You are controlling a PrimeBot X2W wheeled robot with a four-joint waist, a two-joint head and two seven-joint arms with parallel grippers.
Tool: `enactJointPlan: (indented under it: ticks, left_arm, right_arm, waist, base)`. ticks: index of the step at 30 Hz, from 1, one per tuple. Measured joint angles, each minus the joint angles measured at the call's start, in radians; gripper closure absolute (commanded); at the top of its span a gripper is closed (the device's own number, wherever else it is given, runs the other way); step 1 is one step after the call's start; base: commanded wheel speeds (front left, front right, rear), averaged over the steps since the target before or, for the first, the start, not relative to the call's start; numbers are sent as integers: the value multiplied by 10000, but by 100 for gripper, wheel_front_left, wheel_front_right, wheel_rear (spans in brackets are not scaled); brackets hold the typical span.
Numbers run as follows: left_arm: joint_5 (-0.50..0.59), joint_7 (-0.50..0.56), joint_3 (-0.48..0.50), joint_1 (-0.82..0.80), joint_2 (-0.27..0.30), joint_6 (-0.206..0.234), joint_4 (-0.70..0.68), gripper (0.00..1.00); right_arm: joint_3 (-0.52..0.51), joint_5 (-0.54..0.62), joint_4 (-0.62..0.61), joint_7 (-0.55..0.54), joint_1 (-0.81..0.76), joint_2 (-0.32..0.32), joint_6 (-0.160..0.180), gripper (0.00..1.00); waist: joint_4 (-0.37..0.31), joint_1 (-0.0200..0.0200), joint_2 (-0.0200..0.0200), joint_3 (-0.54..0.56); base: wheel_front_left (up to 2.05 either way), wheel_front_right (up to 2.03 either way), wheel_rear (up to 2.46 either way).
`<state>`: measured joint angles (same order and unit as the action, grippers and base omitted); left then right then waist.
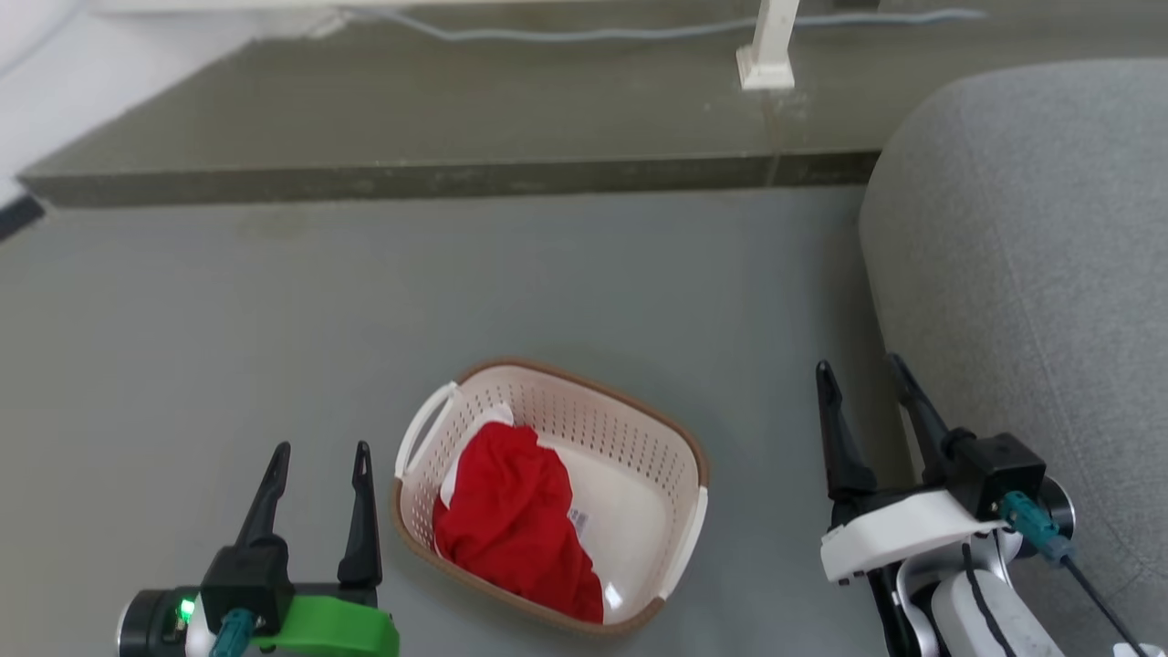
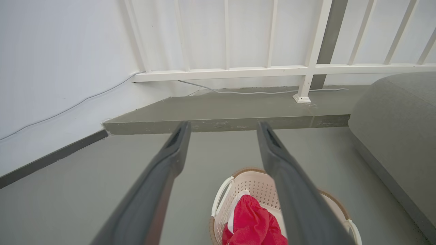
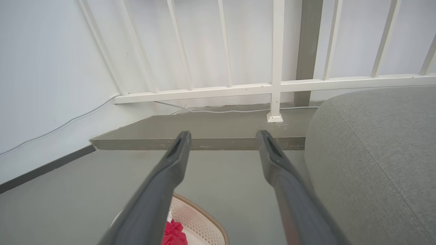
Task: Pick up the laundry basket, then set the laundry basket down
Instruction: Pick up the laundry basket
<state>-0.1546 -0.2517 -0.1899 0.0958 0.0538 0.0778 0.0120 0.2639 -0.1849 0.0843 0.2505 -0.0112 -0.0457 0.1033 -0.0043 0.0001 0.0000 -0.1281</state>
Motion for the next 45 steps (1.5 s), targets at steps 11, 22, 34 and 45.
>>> enactJointPlan:
  ticks: [11, 22, 34, 45]
  left_arm:
    - [117, 0, 79, -1287, 322, -234, 1154, 0]
    - [113, 0, -52, -2795, 178, -345, 1979, 0]
    - [109, -2, -82, -4453, -25, -424, 2585, 0]
    - [115, -2, -56, -5683, -42, -456, 3739, 0]
  right_arm:
    - [-290, -151, -276, 12, 644, -10, -63, 0]
    - [-545, 115, -416, 12, 1883, -153, -165, 0]
    - [-663, 234, -460, 13, 3142, -169, -328, 0]
    - [-800, 355, -566, 15, 4159, -174, -504, 0]
  waist:
    - [-97, 0, 0, -1627]
    - [-178, 0, 0, -3186]
    - [-48, 0, 0, -4758]
    - [80, 1, 0, -6252]
  base:
    - [0, 0, 0]
    - [0, 0, 0]
    - [0, 0, 0]
    - [0, 0, 0]
